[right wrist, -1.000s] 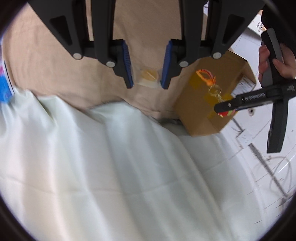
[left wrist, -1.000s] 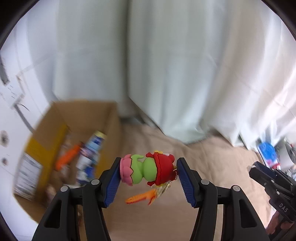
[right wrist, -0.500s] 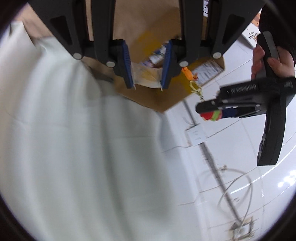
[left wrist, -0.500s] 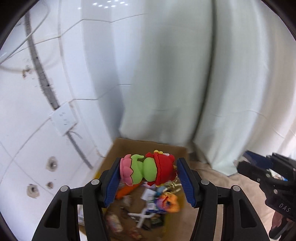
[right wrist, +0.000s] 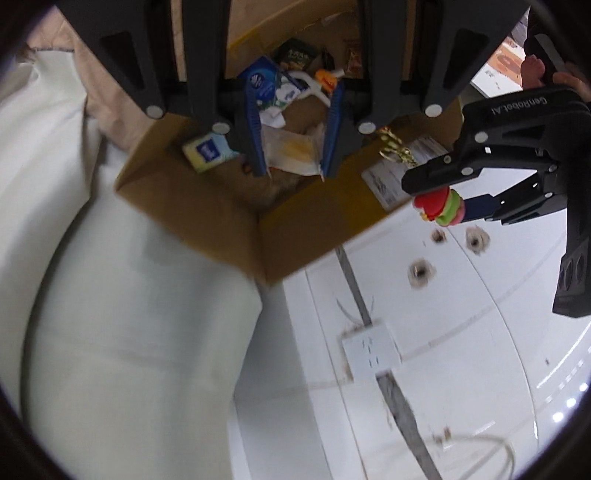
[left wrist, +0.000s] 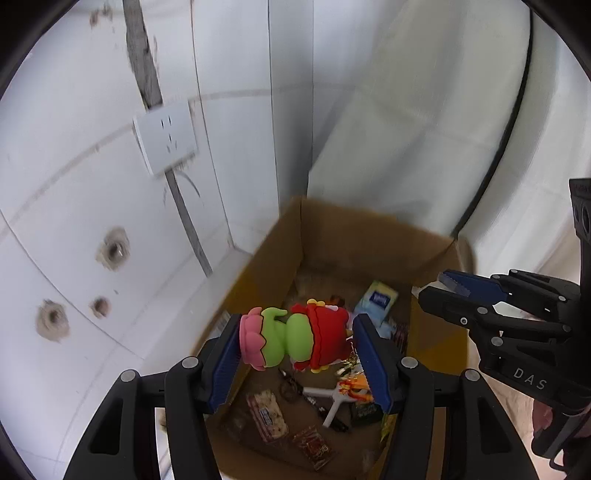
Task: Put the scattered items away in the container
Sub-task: 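Carry the frog keychain and clear packet over the cardboard box with both tools, then open both tools to drop the keychain and packet into the box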
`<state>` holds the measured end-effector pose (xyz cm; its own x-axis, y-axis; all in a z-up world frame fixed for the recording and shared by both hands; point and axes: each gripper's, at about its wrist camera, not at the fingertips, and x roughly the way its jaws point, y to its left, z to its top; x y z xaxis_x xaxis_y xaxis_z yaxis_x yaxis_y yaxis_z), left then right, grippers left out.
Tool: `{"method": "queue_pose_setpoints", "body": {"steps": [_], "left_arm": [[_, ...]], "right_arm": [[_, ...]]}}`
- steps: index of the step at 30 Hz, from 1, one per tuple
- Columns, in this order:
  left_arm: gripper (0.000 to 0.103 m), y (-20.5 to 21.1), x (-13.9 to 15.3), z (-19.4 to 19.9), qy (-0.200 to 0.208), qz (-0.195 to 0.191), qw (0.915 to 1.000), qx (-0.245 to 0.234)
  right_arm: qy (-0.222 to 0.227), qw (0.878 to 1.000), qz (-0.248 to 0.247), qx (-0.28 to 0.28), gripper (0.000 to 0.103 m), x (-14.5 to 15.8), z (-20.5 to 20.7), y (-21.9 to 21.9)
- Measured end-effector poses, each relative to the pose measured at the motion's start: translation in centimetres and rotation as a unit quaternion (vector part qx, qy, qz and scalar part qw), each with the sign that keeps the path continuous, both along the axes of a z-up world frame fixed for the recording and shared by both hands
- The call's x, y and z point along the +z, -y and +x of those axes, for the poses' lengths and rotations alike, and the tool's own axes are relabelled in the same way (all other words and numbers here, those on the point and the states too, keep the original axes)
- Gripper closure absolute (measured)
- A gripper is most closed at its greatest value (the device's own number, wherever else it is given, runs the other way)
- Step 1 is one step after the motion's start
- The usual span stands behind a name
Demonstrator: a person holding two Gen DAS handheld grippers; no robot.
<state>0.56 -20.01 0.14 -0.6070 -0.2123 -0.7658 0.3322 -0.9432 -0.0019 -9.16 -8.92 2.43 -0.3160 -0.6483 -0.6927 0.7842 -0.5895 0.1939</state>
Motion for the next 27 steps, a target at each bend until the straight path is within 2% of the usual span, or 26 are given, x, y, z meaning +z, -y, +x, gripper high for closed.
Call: {"method": "queue_pose_setpoints", "body": {"steps": [5,10,11,12,13,14,15,18,20,21,23,25,27], "left_arm": [[0.043,0.4,-2.3,-0.1,0.012,0.017,0.9998,0.008],[0.043,-0.1,-2.6,0.2,0.011,0.019,0.9997,0.01],[0.043,0.0,-2.7,0.1,0.011,0.019,0.9997,0.011],[0.042,0.1,-2.6,0.1,0.011,0.019,0.9997,0.011],[0.042,0.1,-2.6,0.0,0.01,0.019,0.9997,0.011],[0.042,0.1,-2.6,0.0,0.009,0.017,0.9998,0.011],[0.042,0.2,-2.5,0.0,0.008,0.015,0.9998,0.012],[0.042,-0.1,-2.3,-0.3,0.01,0.007,0.9999,0.0],[0.042,-0.5,-1.9,-0.5,0.007,-0.006,1.0,-0.002],[0.041,-0.5,-1.8,-0.7,0.009,-0.009,0.9999,-0.002],[0.034,-0.6,-1.9,-1.0,0.02,-0.009,0.9998,0.001],[0.007,-0.5,-2.2,-1.3,0.028,-0.007,0.9995,0.01],[0.0,-0.4,-2.2,-1.4,0.023,0.01,0.9996,0.011]], "right_arm": [[0.008,1.0,0.018,0.005,0.068,-1.3,0.3,0.5],[0.009,1.0,0.021,0.006,0.067,-1.4,0.1,0.7],[0.006,1.0,0.021,0.005,0.065,-1.3,0.1,0.8],[0.005,1.0,0.02,0.003,0.062,-1.2,0.0,0.9],[0.005,1.0,0.021,0.0,0.05,-1.2,-0.2,1.0],[0.008,1.0,0.022,-0.004,0.034,-1.2,-0.3,1.1],[0.009,1.0,0.022,-0.009,0.028,-1.1,-0.5,1.1],[0.005,1.0,0.015,-0.02,0.021,-0.6,-0.8,0.8],[-0.006,0.999,0.019,-0.028,0.011,-0.3,-0.9,0.8],[-0.01,0.999,0.018,-0.031,0.01,-0.1,-1.0,0.6],[-0.017,0.999,0.018,-0.039,0.006,0.2,-1.1,0.3],[-0.027,0.998,0.017,-0.052,0.0,0.6,-1.3,-0.3],[-0.036,0.997,0.021,-0.064,0.0,0.8,-1.4,-0.7]]}}
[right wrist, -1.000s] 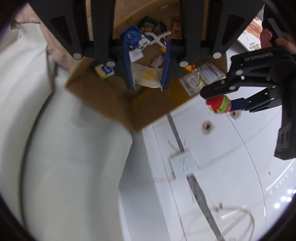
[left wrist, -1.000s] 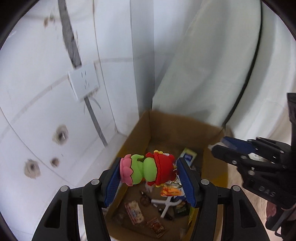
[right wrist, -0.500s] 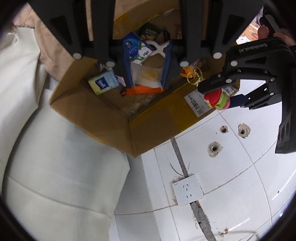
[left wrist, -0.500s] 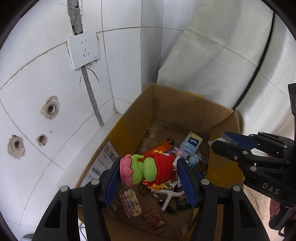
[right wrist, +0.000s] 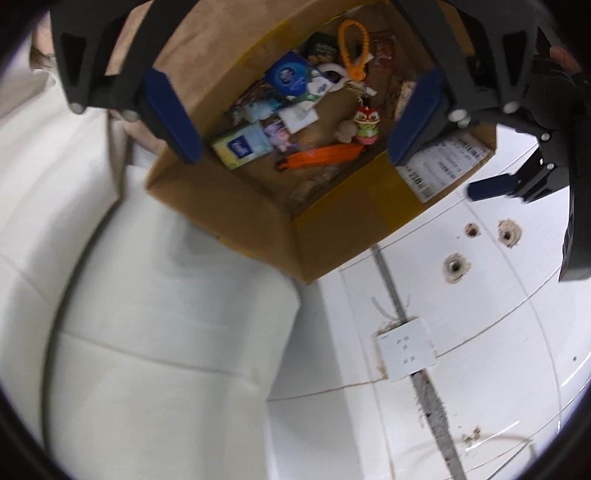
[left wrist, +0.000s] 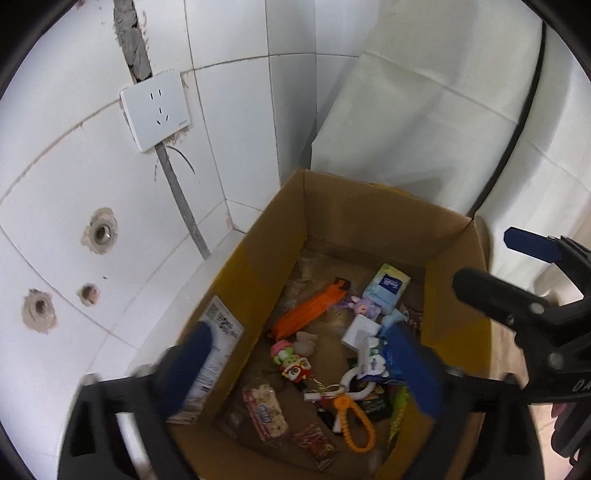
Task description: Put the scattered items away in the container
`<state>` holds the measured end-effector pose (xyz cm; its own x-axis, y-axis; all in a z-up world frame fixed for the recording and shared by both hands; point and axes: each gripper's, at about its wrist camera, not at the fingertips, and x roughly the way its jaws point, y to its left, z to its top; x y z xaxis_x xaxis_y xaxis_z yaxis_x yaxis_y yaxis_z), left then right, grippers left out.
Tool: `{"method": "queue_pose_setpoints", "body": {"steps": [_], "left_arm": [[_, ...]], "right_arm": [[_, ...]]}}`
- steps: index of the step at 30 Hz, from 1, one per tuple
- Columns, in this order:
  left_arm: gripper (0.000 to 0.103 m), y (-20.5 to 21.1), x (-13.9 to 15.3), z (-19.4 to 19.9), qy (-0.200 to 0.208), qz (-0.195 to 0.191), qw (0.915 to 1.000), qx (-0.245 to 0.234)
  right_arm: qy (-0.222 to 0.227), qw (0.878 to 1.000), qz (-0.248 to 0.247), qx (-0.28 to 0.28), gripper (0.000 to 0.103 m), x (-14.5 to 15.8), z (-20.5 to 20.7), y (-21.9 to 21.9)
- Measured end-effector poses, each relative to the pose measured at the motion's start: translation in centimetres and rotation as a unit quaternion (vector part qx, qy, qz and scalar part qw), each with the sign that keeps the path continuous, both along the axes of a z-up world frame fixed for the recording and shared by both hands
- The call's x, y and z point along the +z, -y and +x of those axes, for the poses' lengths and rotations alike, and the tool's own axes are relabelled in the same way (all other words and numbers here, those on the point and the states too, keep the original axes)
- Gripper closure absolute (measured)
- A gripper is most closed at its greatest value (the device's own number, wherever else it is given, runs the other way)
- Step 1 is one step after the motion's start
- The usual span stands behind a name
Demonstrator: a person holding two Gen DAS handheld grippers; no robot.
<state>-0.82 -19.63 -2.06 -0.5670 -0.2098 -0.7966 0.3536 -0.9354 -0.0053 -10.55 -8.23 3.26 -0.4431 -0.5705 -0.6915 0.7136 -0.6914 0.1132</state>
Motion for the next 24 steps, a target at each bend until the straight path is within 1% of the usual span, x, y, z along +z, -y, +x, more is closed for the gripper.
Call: {"method": "queue_pose_setpoints", "body": {"steps": [1,3,7,12,15,20,24], "left_arm": [[0.0,0.1,0.0,0.1,-0.004,0.012,0.9999,0.002],[0.0,0.0,0.1,0.1,-0.003,0.017,0.9998,0.006],[0.0,-0.3,0.2,0.0,0.003,0.004,1.0,0.008],[0.0,-0.9,0.2,-0.2,0.018,0.003,0.9998,0.009],[0.0,-1.4,0.2,-0.2,0.015,0.004,0.9999,0.005],[0.0,-2.2,0.8,0.3,0.0,-0.018,0.9998,0.011],[0.0,-2.9,1.5,0.4,-0.007,-0.024,0.9997,0.009]], "right_arm": [[-0.005,1.0,0.003,-0.005,0.0,0.1,-0.1,-0.3],[-0.012,1.0,0.007,-0.013,0.0,0.4,-0.3,-0.9],[-0.013,1.0,0.001,-0.027,0.0,0.7,-0.7,-2.1],[-0.012,0.999,-0.003,-0.037,0.0,1.1,-0.8,-3.0],[-0.012,0.999,-0.001,-0.036,0.0,1.3,-0.5,-3.2],[-0.01,0.999,-0.006,-0.04,0.0,1.7,0.0,-3.7],[-0.008,0.999,-0.013,-0.048,0.0,2.5,0.2,-5.0]]}}
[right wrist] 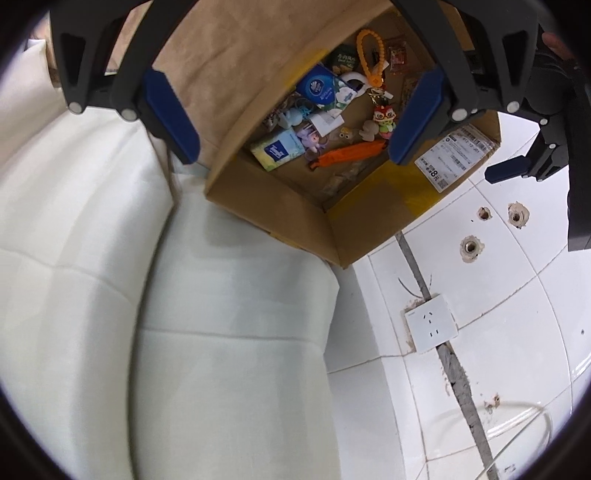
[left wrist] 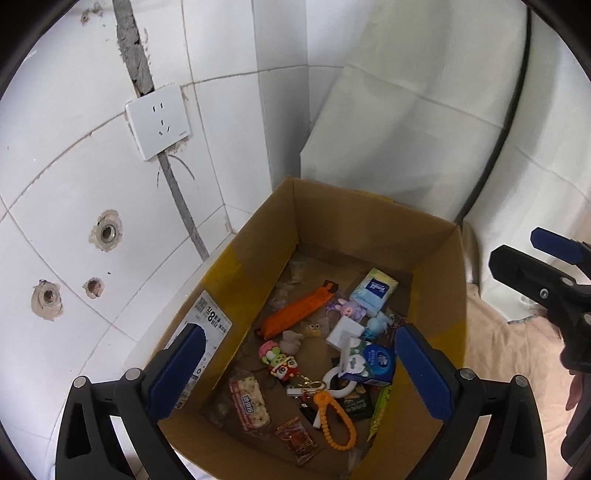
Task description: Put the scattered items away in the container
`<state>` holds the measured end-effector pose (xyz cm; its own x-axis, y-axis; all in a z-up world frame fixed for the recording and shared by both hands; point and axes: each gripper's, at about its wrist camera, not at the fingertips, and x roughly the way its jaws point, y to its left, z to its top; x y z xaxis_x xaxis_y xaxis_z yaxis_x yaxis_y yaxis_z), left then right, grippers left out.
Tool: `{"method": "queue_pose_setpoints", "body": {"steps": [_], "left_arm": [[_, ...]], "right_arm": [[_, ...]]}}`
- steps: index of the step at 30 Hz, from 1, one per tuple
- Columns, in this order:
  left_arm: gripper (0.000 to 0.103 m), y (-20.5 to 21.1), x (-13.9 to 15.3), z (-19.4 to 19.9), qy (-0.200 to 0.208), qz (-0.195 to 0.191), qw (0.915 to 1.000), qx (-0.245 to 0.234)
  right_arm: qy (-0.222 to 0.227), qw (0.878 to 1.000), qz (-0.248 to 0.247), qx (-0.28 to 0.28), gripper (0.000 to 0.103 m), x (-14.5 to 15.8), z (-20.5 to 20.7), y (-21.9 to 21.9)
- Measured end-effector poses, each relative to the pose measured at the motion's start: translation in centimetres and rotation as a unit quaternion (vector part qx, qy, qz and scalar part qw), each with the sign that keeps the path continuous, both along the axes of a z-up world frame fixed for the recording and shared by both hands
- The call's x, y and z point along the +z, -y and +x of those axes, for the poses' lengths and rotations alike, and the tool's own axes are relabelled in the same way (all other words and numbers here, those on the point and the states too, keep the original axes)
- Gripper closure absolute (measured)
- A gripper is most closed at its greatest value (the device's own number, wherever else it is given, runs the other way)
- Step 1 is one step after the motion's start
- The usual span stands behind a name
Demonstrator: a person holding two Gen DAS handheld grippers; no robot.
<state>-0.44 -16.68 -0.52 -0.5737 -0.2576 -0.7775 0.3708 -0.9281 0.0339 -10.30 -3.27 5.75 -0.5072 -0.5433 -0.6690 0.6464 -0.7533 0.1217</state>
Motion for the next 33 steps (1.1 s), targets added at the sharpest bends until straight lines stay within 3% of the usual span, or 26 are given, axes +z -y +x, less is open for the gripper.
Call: {"method": "queue_pose_setpoints", "body": {"steps": [5,10,17,22,28,33], "left_arm": [[0.0,-3.2,1.5,-0.4,-0.013,-0.015,0.9993,-0.03],[0.0,-8.4,3.4,-1.4,-0.03,-0.017,0.9964,-0.077],[0.0,-17.2,4.3,-3.2,-0.044,-0.005,0.9865,-0.158],[0.0,-22.3,4.0,-3.6,-0.049,-0.01,0.9794,-0.196],[0.0,-25.7,3.4,-3.0,-0.044,0.009,0.9773,-0.207],[0.0,-27.0,2.0,-1.9,-0.03,0.02,0.9757,-0.216]], "right_arm": [[-0.009,1.0,-0.004,-0.03,0.0,1.7,0.8,-3.5],[-0.011,0.994,0.008,-0.108,0.0,3.2,1.3,-9.7],[0.003,0.968,0.03,-0.25,0.0,3.3,3.2,-21.0],[0.024,0.948,0.046,-0.315,0.0,1.9,5.5,-27.4],[0.041,0.932,0.048,-0.356,0.0,0.2,9.0,-31.1],[0.041,0.929,0.054,-0.363,0.0,-0.6,11.3,-31.2]]}}
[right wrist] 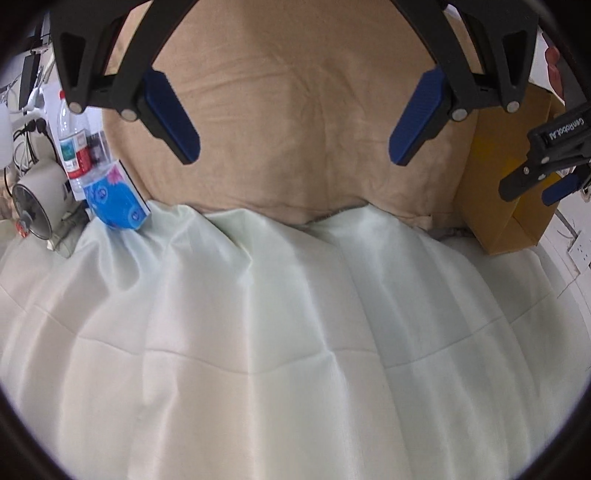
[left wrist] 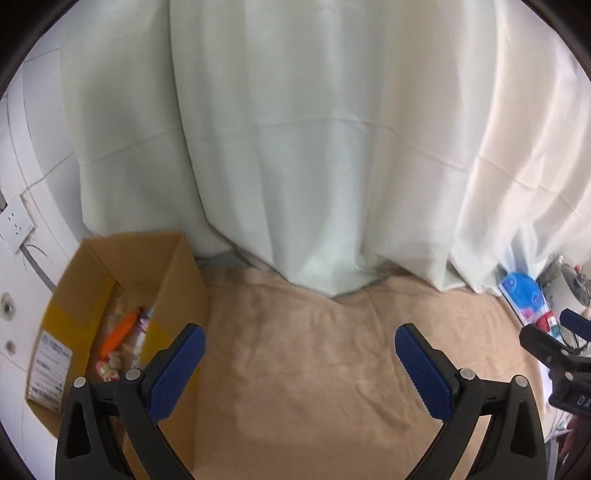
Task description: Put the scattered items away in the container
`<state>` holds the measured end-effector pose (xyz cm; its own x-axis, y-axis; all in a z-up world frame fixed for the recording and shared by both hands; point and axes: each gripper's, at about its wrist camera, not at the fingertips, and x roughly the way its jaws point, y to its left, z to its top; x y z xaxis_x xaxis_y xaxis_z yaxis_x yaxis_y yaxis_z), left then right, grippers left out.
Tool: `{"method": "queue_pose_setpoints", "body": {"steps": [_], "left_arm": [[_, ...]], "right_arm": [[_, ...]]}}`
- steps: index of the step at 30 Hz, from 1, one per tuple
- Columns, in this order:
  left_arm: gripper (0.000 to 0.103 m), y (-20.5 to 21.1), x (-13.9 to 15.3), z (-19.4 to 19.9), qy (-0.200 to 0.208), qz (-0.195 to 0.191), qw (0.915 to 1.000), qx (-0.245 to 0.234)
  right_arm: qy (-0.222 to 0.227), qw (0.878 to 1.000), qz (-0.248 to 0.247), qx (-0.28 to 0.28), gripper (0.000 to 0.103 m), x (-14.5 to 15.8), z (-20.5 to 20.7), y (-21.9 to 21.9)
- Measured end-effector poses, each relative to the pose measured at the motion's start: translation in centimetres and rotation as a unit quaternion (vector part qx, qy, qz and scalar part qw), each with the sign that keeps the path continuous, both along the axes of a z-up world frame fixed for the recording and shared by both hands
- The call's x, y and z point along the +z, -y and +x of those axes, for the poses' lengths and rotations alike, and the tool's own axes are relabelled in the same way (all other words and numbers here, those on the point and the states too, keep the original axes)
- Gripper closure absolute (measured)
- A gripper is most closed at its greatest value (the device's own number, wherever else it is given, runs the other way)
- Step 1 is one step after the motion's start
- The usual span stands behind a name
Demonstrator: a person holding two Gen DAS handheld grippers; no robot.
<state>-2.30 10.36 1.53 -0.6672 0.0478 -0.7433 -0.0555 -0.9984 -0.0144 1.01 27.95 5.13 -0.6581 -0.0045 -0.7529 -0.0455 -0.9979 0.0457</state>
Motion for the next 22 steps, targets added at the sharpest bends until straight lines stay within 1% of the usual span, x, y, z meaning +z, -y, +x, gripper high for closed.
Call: {"method": "queue_pose_setpoints", "body": {"steps": [7,14,18,22], "left_arm": [[0.0,0.5,-0.9,2.6,0.005,0.003,0.9999,0.009],[0.0,1.7,-1.2,2.9,0.013,0.007,0.9997,0.02],[0.0,1.9,-1.0,3.0,0.009,0.002,0.9997,0.021],[0.0,2.1,-1.0,3.1,0.008,0.007,0.9997,0.02]], "right_arm": [[0.009,1.0,-0.007,-0.004,0.0,-1.0,1.2,-0.1],[-0.001,1.0,-0.009,-0.003,0.0,-0.6,1.7,-0.1],[0.001,1.0,-0.012,-0.005,0.0,-0.7,1.6,-0.1],[0.005,1.0,-0.011,-0.003,0.0,-0.9,1.5,0.0]]}}
